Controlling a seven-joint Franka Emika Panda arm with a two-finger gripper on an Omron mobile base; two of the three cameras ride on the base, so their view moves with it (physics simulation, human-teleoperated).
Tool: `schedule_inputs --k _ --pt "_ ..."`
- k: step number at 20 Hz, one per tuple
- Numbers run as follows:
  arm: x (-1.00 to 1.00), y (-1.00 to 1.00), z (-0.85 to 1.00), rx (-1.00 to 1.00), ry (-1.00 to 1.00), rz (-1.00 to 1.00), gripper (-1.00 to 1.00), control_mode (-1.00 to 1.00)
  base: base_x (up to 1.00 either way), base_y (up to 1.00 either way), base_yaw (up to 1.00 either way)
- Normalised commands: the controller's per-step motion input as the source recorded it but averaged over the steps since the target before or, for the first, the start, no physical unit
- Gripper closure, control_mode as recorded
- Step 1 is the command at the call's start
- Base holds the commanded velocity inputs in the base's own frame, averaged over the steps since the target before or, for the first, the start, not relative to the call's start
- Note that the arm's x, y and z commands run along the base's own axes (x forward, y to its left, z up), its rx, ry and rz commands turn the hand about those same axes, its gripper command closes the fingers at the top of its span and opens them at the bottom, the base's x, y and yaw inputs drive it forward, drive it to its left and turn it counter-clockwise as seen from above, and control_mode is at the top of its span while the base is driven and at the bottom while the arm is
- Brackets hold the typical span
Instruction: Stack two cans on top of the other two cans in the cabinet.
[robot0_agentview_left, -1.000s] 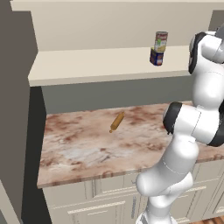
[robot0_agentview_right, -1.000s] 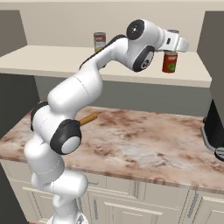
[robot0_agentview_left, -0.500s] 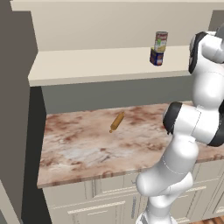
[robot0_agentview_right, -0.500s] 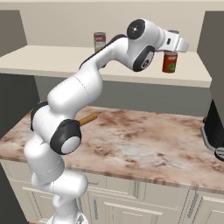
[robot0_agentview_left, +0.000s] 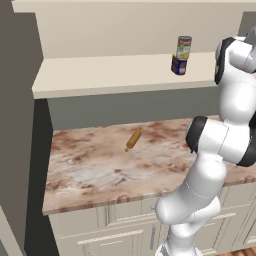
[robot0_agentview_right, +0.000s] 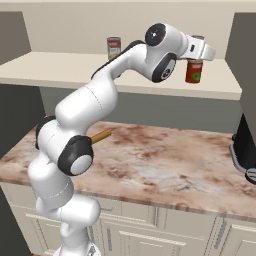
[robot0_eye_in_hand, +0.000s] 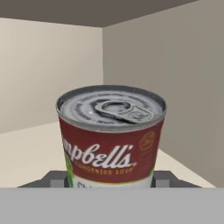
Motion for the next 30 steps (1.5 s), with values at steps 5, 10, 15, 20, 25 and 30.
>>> schedule_inputs --k 5,10,15,20,25,30 --pt "0.04 -0.04 0.00 0.00 0.00 0.00 1.00 -1.00 0.00 0.00 0.00" --pt "0.00 -0.04 0.00 0.00 0.00 0.00 1.00 -1.00 0.00 0.00 0.00" --pt "0.00 -0.04 0.00 0.00 0.00 0.00 1.00 -1.00 0.00 0.00 0.00" --pt "-0.03 -0.03 0.00 0.00 0.00 0.00 1.00 -1.00 0.00 0.00 0.00" --pt "-0.07 0.00 -0.01 0.00 0.00 0.00 1.00 -1.00 0.00 0.00 0.00" --pt "-0.06 0.00 -0.07 0.00 0.01 0.00 1.00 -1.00 0.00 0.00 0.00"
